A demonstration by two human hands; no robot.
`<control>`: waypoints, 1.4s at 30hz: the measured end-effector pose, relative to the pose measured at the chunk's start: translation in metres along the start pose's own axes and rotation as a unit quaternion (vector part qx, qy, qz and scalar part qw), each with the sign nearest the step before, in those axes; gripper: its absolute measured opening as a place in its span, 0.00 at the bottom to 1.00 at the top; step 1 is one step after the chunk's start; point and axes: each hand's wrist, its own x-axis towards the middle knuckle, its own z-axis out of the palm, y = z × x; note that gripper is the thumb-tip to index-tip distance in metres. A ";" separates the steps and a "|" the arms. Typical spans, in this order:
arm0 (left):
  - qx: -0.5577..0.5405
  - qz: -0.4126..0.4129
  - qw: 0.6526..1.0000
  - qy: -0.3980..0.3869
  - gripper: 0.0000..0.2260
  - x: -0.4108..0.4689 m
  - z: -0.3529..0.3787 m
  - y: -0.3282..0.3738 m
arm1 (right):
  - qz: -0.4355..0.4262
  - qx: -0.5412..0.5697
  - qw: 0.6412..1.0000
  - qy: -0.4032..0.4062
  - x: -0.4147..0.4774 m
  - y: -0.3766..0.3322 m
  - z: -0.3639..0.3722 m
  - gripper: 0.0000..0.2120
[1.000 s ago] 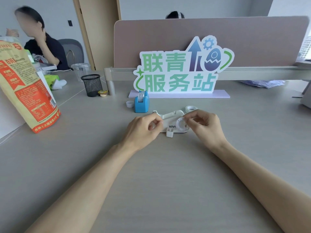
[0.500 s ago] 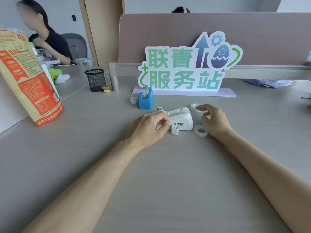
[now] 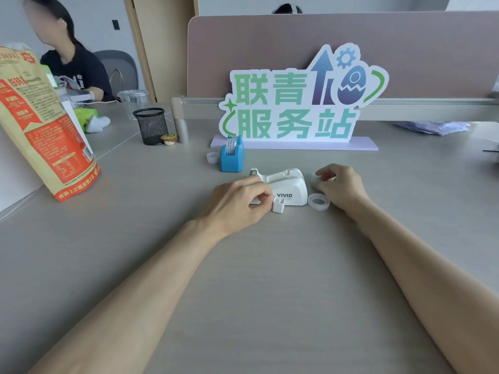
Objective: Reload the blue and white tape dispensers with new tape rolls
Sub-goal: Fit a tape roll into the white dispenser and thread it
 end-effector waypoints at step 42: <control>-0.052 0.042 0.997 -0.049 0.05 -0.001 0.006 0.014 | -0.083 0.296 0.951 0.020 -0.088 -0.040 -0.010 0.09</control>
